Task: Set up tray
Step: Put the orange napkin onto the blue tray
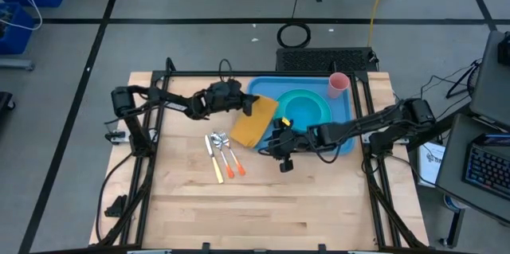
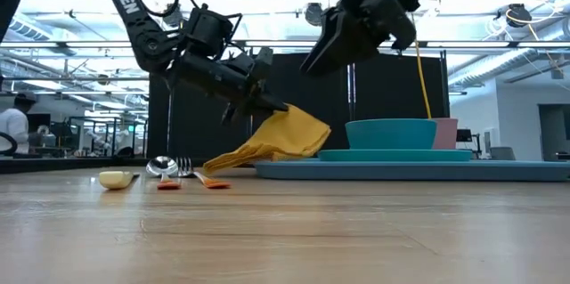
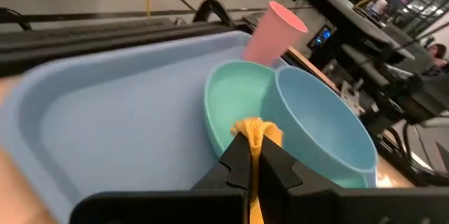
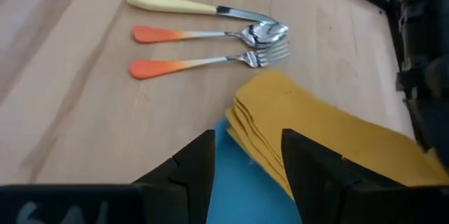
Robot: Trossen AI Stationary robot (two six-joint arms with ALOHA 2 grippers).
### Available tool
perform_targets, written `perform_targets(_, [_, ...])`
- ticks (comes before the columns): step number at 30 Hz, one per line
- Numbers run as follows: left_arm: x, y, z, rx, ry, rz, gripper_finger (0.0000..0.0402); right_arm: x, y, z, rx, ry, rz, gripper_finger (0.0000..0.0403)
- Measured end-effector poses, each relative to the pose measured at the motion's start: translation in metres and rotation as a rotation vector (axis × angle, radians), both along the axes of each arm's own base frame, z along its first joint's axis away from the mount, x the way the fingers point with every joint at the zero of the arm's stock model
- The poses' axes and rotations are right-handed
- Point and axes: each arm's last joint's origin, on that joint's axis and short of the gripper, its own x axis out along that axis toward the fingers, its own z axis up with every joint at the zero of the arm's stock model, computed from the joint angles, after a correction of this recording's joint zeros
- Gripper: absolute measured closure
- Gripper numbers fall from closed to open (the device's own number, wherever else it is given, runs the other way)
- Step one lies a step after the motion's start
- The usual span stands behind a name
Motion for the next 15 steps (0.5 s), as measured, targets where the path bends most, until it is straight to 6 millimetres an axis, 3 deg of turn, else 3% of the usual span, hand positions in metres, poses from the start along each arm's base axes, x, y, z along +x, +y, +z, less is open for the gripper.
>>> perform_targets(7, [-0.013, 0.025, -0.003, -0.053, 0.021, 0.13, 0.0393, 0.001, -0.013, 0.0, 0.001, 0.004, -0.04, 0.0251])
perform_targets(15, [-0.016, 0.031, -0.002, -0.053, 0.017, 0.137, 0.0397, -0.002, -0.026, -0.009, 0.031, 0.007, -0.104, 0.025])
